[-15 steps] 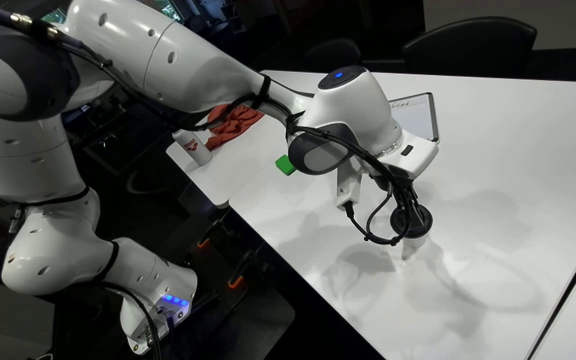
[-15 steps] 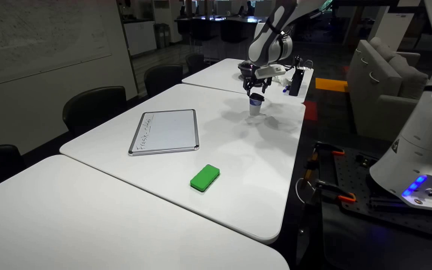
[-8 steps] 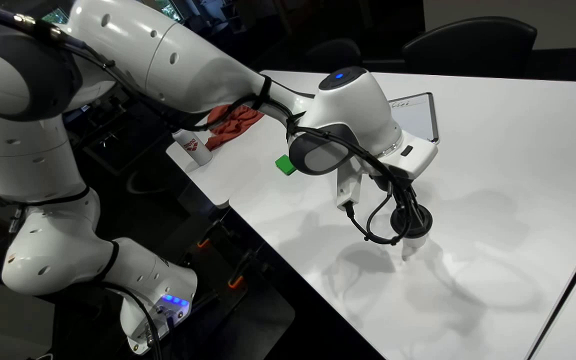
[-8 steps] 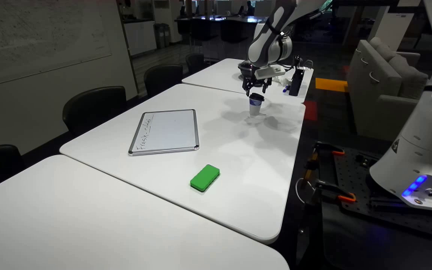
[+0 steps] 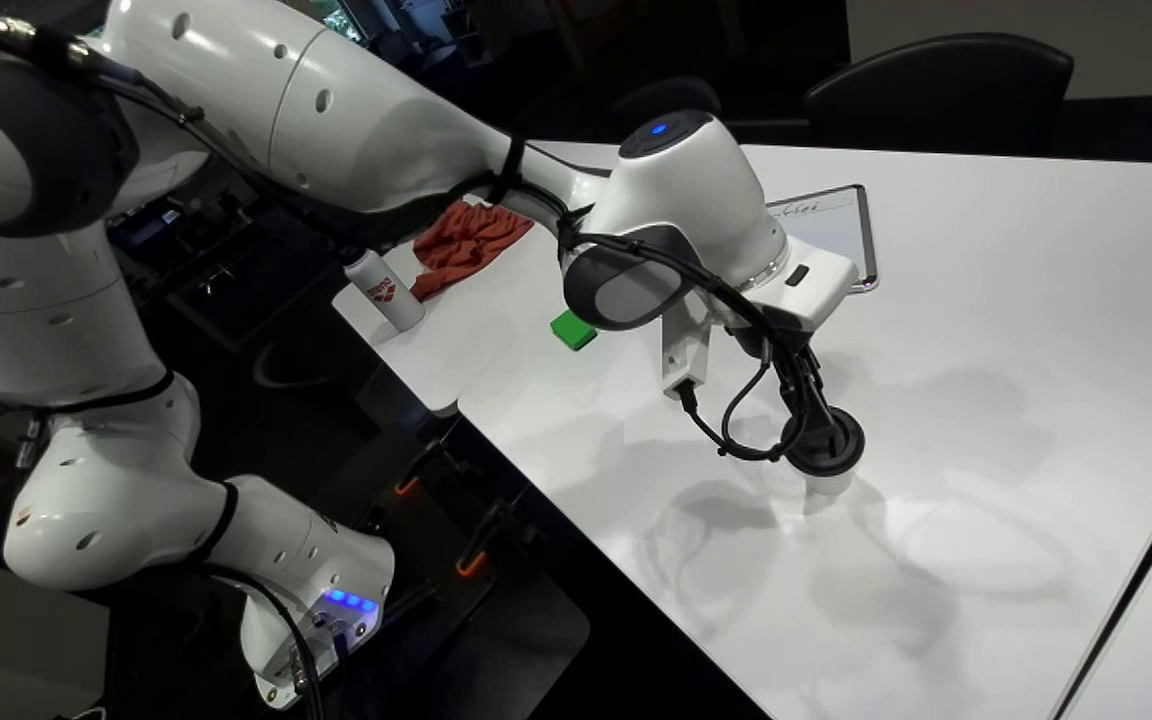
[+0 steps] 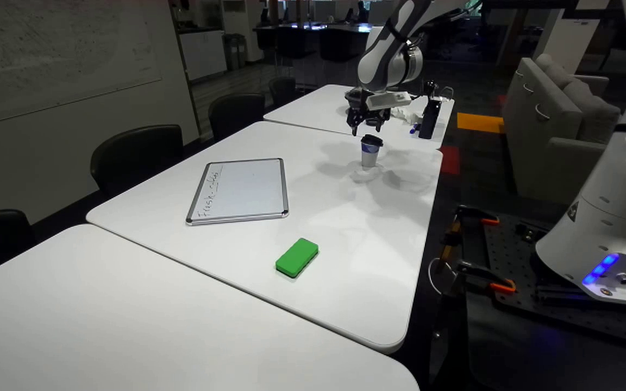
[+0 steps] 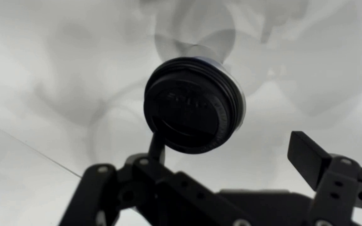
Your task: Put the black lid on top of the blue and white coffee cup
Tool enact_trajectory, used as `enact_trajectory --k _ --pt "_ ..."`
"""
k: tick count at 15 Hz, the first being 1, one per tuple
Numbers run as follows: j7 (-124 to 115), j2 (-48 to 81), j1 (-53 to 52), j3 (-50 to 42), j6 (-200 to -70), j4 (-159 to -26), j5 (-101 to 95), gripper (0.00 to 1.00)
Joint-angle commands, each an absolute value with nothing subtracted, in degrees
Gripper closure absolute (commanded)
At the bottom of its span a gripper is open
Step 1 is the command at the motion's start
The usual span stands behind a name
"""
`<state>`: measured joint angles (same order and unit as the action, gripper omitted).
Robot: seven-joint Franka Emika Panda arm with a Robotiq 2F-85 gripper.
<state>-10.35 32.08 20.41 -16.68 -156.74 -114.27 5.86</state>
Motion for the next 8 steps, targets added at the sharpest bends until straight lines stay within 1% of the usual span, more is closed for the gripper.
enact_trajectory --k 1,8 --pt "-8.65 27.91 20.43 -14.84 -156.56 -118.05 7.54 0.00" --pt "-8.24 28.93 20.47 -12.72 -158.14 -118.49 7.86 0.00"
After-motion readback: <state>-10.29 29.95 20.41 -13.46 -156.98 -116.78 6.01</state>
